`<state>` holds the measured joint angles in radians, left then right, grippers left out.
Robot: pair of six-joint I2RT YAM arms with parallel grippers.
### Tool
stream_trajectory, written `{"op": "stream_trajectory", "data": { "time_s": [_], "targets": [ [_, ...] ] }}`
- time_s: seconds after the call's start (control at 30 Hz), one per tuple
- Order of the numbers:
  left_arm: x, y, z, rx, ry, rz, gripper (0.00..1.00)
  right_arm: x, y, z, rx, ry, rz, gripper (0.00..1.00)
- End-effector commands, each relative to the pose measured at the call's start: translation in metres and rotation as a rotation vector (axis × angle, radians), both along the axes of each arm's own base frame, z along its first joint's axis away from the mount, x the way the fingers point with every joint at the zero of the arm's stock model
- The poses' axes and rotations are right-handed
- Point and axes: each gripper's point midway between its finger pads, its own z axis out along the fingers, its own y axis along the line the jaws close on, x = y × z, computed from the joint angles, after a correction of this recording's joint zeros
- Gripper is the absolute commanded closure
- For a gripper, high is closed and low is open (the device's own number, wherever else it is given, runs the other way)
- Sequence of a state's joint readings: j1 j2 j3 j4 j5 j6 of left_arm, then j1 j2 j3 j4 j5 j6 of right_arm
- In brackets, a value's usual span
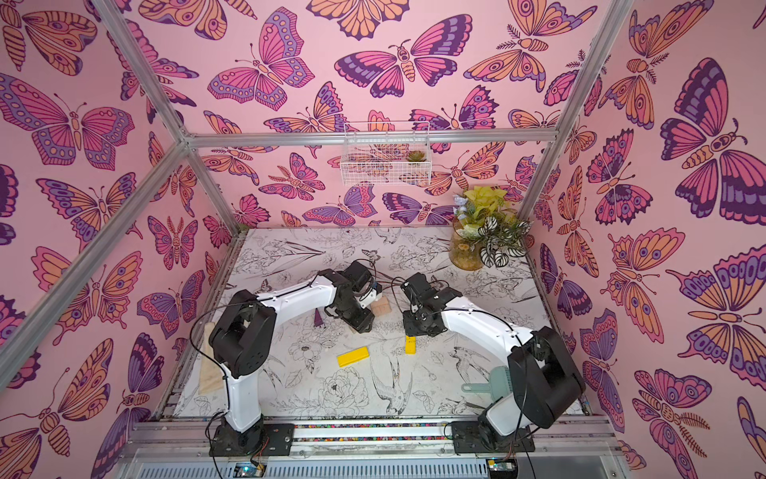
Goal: Assemble a small pinwheel with building blocks
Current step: Assemble the building block at the center of the board.
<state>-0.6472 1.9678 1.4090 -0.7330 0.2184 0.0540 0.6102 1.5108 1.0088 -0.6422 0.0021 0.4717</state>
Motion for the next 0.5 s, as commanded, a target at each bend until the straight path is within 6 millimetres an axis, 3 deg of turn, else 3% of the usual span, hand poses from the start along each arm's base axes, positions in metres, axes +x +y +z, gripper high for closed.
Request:
{"op": "stream_trajectory", "data": {
  "time_s": [0.0, 0.3, 0.47],
  "targets": [
    [-0.005, 0.002, -0.011, 0.003, 0.052, 0.025, 0.41, 0.001, -0.002, 0.006, 0.01, -0.014, -0.013, 0.6],
    [0.012, 0.014, 0.0, 0.05, -0.042, 0.073, 0.38, 0.006, 0.0, 0.011, -0.007, -0.022, 0.006, 0.59],
    [0.013, 0.019, -0.005, 0.076, -0.046, 0.067, 0.4, 0.01, 0.003, 0.014, 0.0, -0.028, 0.009, 0.6]
  ]
}}
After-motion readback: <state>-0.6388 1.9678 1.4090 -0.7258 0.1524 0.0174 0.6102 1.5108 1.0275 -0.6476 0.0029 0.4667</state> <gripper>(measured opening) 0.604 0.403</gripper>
